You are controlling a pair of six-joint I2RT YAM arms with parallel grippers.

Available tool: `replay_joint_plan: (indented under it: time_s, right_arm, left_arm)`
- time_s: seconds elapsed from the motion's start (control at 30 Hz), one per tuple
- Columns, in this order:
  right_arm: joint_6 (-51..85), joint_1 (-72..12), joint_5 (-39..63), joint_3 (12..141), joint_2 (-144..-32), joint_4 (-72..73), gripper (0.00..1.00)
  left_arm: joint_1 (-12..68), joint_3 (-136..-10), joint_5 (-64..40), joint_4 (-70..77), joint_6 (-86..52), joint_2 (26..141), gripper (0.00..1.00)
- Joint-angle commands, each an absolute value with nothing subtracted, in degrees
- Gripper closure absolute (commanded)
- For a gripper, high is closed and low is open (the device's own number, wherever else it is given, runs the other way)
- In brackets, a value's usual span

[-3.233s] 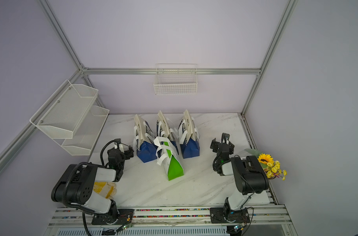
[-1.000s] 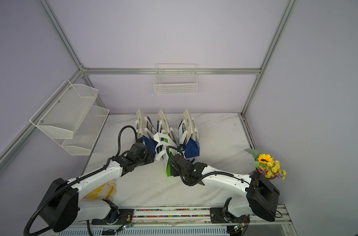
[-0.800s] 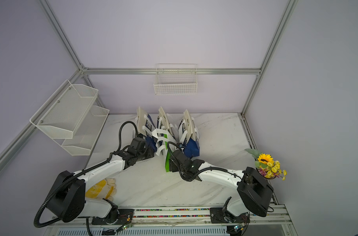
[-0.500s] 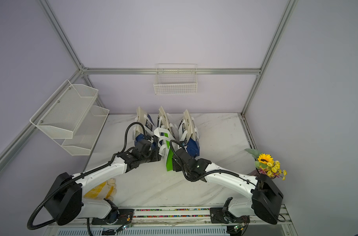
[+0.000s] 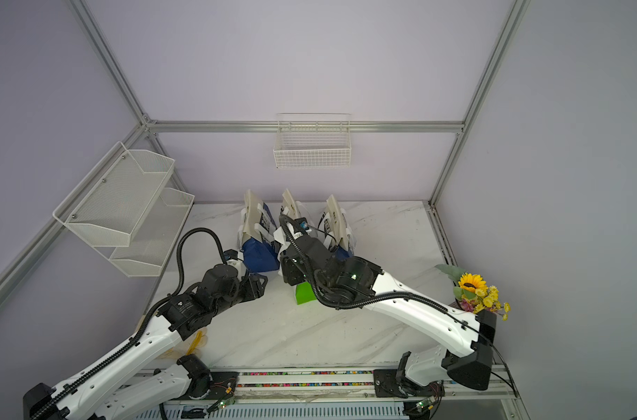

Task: Open the takeout bag
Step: Adjust the takeout bag at the center of the board.

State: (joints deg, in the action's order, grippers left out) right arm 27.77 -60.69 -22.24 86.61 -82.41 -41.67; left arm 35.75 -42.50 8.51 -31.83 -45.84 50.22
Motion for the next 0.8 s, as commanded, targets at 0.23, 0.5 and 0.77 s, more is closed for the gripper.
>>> replay_joint_plan:
  time_s: [0.23,0.5,0.77]
  right_arm:
    - [26.5,-55.5,-27.7,90.9,-90.9,-45.2,0.32]
    - [23.2,-53.2,-25.1,92.4,-92.5,-42.4,0.68]
    - [17.7,-53.2,-11.8,88.7,-86.9,-40.4,0.96]
  left_arm:
    - [35.5,-44.9,5.4,-35.5,-47.4,45.5,0.31]
    - [35.5,-48.4,3.8,-35.3,-48.0,45.6,0.33]
    - [35.2,-51.4,3.7,-33.4,-47.3,45.2,0.31]
